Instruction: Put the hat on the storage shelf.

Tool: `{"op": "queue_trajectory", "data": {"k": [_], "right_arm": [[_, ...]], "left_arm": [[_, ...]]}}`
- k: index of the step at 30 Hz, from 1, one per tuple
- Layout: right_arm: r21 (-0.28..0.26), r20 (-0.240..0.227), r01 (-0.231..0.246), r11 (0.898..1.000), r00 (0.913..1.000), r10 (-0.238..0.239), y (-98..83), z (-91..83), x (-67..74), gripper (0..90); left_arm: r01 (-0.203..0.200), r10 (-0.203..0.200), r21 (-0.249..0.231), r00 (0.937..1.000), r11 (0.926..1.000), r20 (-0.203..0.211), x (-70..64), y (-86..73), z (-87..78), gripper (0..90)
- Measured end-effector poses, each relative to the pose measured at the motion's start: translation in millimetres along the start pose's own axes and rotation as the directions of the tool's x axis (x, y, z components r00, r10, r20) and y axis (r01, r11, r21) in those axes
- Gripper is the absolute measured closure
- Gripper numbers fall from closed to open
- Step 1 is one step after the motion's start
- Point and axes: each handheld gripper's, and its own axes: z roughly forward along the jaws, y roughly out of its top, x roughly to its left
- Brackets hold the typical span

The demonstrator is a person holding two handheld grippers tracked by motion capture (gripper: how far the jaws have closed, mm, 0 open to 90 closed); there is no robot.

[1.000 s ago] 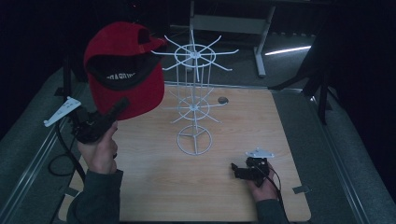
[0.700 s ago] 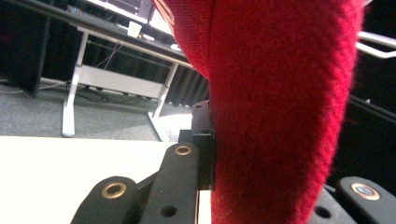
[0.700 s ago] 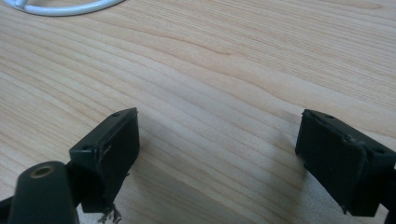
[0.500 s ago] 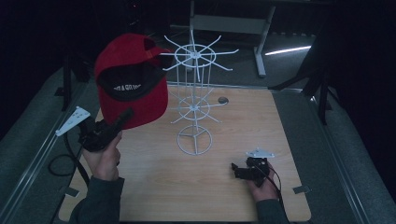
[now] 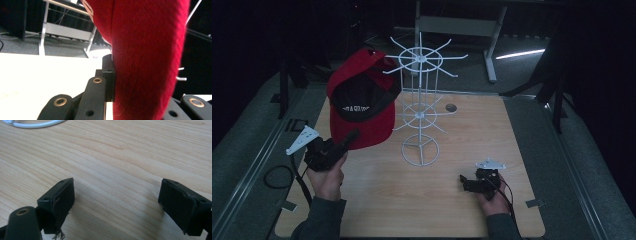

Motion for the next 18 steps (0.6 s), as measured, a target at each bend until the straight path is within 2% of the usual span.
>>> {"op": "queue_trajectory", "data": {"k": [3,6,12,13,15,18], "right_arm": [[0.000,0.002,0.000,1.000,1.0000,0.000,0.0,0.0,0.1,13.4],[0.000,0.001,0.000,1.000,1.0000,0.000,0.0,0.0,0.1,13.4],[0.002,0.000,-0.001,1.000,1.0000,0.001,-0.1,-0.1,0.1,13.4],[0.002,0.000,-0.001,1.000,1.0000,0.001,-0.1,0.0,0.1,13.4],[0.001,0.000,-0.002,1.000,1.0000,0.002,-0.1,0.0,0.2,13.4],[0.002,0.000,-0.001,1.000,1.0000,0.001,-0.1,0.0,0.1,13.4]], "left_arm": [[0.008,-0.008,0.000,1.0000,1.0000,0.005,3.5,-3.8,-0.5,81.7],[0.021,-0.021,0.000,0.9997,0.9998,0.007,6.0,-5.0,-0.4,76.0],[0.034,-0.034,-0.017,0.9994,0.9993,-0.006,8.3,-0.1,-2.7,53.9],[0.044,-0.044,-0.015,0.9990,0.9989,-0.008,9.1,1.3,-2.9,53.9],[0.049,-0.049,-0.017,0.9987,0.9987,-0.014,10.1,2.7,-3.7,47.2],[0.043,-0.043,-0.015,0.9988,0.9990,-0.024,9.9,3.3,-3.5,39.9]]}}
